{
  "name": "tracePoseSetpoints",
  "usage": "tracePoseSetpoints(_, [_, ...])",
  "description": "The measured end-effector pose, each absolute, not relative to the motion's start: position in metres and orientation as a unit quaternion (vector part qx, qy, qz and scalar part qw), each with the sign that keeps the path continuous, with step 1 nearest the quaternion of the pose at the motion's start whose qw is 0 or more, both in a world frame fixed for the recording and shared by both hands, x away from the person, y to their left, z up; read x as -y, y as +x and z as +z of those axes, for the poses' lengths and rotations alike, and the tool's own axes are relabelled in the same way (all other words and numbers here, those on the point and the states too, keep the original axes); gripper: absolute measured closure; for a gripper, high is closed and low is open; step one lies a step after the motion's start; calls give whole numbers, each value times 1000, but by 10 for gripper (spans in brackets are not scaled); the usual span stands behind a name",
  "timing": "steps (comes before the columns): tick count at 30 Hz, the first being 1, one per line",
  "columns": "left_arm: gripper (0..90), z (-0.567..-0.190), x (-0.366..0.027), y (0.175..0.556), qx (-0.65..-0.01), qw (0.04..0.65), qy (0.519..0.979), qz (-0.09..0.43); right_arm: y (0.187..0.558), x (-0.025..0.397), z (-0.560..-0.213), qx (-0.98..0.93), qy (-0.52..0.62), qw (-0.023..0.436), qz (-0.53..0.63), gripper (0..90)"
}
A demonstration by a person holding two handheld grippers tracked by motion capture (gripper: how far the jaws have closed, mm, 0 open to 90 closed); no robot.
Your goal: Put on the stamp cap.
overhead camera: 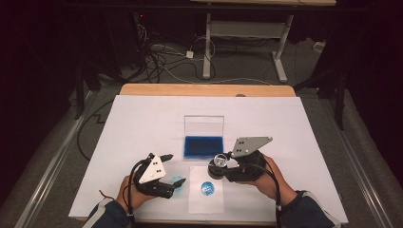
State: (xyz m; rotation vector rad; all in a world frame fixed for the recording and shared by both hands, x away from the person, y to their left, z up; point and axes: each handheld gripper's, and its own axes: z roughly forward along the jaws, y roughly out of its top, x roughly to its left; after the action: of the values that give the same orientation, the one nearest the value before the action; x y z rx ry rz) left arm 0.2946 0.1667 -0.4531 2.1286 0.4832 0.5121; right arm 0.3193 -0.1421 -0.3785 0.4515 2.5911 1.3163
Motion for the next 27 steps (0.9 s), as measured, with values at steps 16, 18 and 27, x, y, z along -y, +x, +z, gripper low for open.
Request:
tracePoseSetpoints(16, [143, -464, -204, 283, -228, 411, 852, 231, 322, 155, -380, -880, 159, 117, 433, 571])
tracePoseSetpoints(18, [143, -465, -208, 283, -232, 410, 851, 232, 323, 157, -379, -879, 162, 117, 433, 571])
tracePoseSetpoints(27, [143, -472, -225, 277, -249, 403, 849, 235, 325, 166, -376, -876, 171, 125, 433, 571])
